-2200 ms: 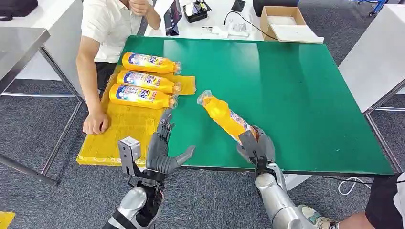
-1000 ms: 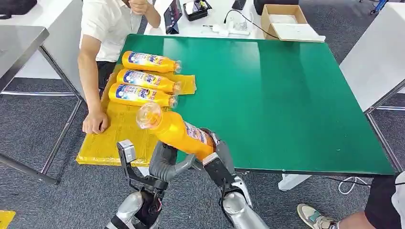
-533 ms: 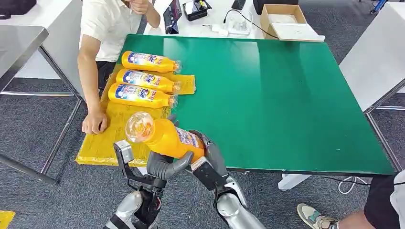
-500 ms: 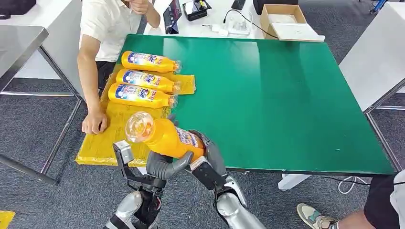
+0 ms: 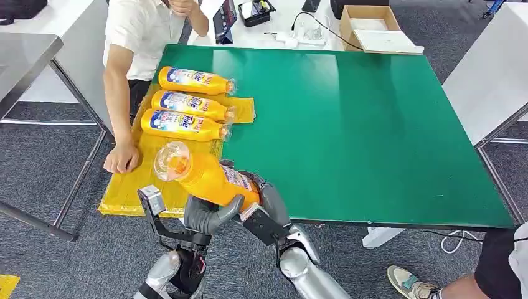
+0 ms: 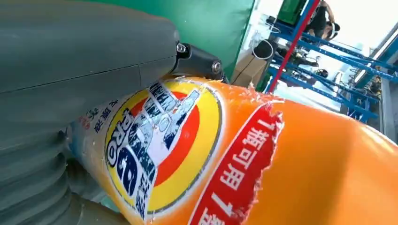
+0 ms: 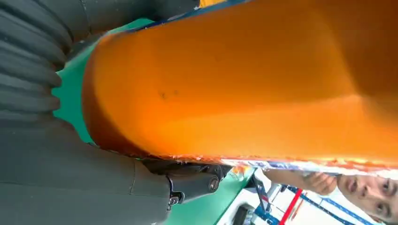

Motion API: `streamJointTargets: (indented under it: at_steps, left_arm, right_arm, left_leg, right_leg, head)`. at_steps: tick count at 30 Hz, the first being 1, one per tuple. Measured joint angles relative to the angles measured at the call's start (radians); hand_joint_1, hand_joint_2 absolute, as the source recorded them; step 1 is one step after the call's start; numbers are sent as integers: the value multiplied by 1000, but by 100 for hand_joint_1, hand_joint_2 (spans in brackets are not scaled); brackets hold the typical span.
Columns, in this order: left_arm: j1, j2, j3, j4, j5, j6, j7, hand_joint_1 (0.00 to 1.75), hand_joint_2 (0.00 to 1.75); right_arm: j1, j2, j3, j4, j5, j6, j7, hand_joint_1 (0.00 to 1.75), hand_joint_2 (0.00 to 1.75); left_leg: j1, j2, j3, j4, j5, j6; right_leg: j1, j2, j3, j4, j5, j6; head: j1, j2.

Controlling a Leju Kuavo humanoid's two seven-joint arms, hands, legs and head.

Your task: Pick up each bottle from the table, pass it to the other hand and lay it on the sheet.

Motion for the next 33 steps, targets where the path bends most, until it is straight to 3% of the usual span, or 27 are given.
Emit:
streamJointTargets:
  at_steps: [14,23,24,25,26,27,28,33]
  left_arm:
    - [3,0,7,0,0,-2,0,175,175]
    - [3,0,8,-1,-1,-2,-3,175,175]
    - [4,0,8,-1,-2,-2,-3,175,175]
    - [5,0,8,-1,-2,-2,-4,175,175]
    - [6,0,9,-2,-2,-2,-5,175,175]
    - [8,0,9,-3,-3,-2,-6,175,175]
    - [10,0,10,-6,-4,-2,-7,175,175]
    - [9,0,13,-24,-62,70,-19,175,175]
  right_arm:
    - [0,0,13,10,0,4,1,169,175]
    - [-3,-1,13,13,-2,13,4,133,175]
    - [-3,-1,13,13,-3,16,5,113,175]
    - [-3,-2,13,14,-5,18,6,65,175]
    - [-3,-2,13,15,-5,21,6,0,175]
    - [-3,-3,13,16,-5,25,6,0,175]
    - [-3,-3,13,16,-6,31,6,0,0]
    - [16,-10,13,18,-8,4,4,0,0]
  left_leg:
    - [0,0,0,0,0,0]
    - [0,0,0,0,0,0]
    - [0,0,0,0,0,0]
    - [0,0,0,0,0,0]
    - [0,0,0,0,0,0]
    - [0,0,0,0,0,0]
    - [0,0,0,0,0,0]
    - [0,0,0,0,0,0]
  right_leg:
    - [0,0,0,0,0,0]
    - [0,0,0,0,0,0]
    - [0,0,0,0,0,0]
    - [0,0,0,0,0,0]
    - [0,0,0,0,0,0]
    - [0,0,0,0,0,0]
    - [0,0,0,0,0,0]
    - [0,0,0,0,0,0]
  head:
    - [0,0]
    - [0,0]
    - [0,0]
    - [0,0]
    - [0,0]
    - [0,0]
    - [0,0]
    - [0,0]
